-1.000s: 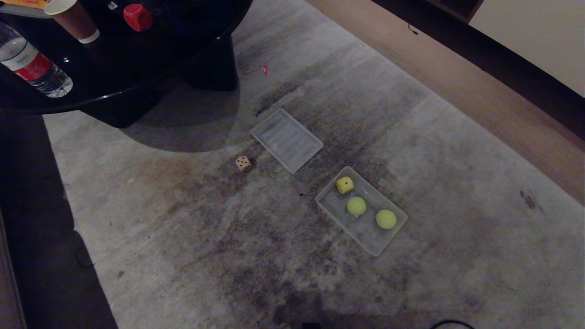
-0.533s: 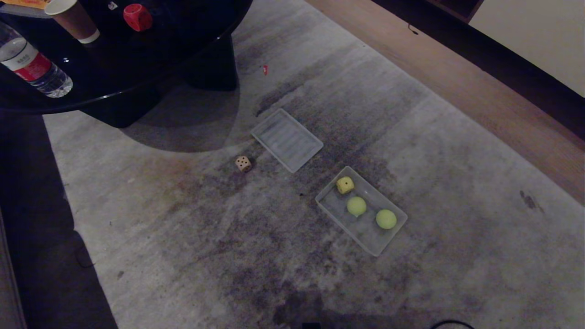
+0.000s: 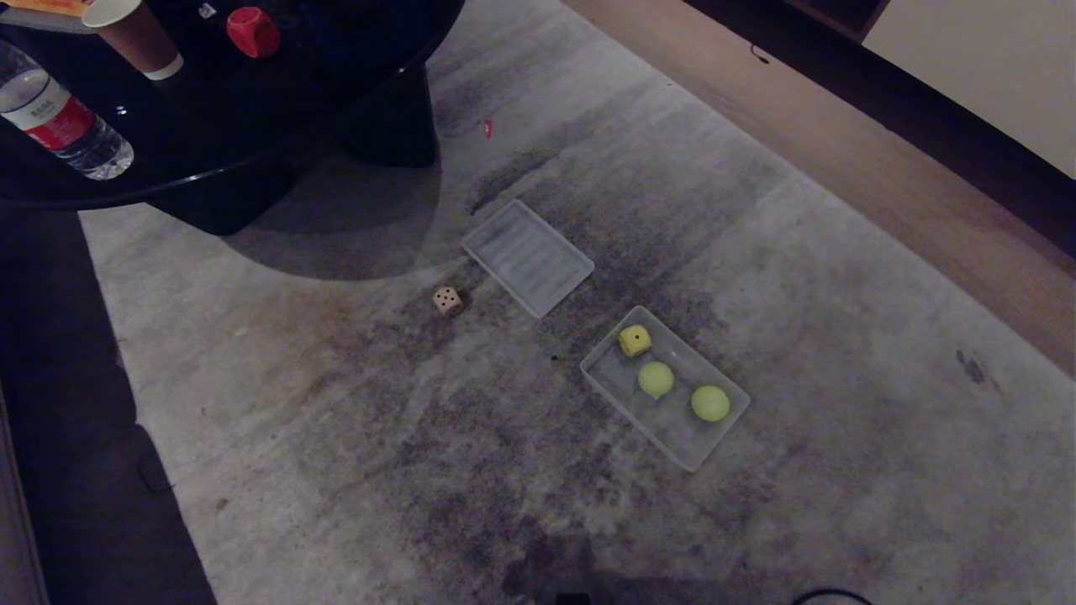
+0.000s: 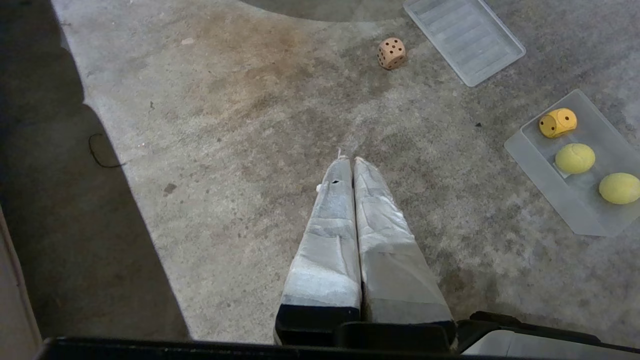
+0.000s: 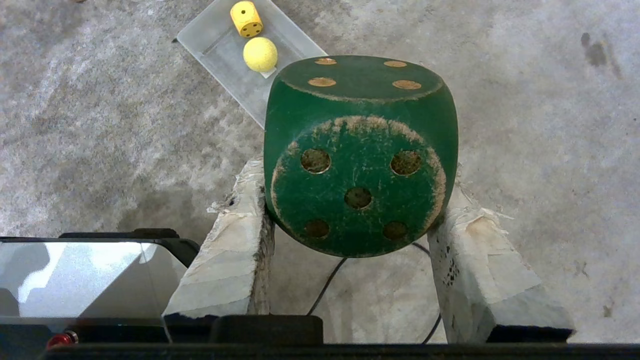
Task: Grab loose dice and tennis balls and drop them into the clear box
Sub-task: Put the toys in the box
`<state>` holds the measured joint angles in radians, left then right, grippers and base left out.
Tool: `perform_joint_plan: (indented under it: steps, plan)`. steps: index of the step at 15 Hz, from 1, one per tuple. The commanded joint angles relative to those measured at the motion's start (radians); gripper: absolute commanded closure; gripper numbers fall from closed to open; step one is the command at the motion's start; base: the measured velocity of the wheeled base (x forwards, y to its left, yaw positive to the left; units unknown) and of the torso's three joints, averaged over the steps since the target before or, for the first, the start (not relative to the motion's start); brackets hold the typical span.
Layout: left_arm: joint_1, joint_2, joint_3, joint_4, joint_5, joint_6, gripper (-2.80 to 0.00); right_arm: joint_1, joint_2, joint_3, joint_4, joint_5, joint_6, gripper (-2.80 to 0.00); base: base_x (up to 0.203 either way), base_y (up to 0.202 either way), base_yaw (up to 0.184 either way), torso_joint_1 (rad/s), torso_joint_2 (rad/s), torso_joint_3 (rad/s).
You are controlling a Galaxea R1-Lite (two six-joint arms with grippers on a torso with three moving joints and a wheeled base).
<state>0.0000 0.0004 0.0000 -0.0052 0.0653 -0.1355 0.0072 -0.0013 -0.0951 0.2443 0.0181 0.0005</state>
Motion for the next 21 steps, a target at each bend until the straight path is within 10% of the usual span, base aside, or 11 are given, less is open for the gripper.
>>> perform_joint_plan:
  steps: [1,21]
  plan:
    - [0.000,0.001,0.000,0.001,0.001,-0.001,0.00,0.000,0.001,0.000,0.001,0.000,0.001,0.00,0.000,0.000,0.000,0.000,0.00,0.000]
    - [0.000,0.001,0.000,-0.001,0.001,-0.001,0.00,0.000,0.001,0.000,0.001,0.000,0.001,0.00,0.000,0.000,0.000,0.000,0.00,0.000]
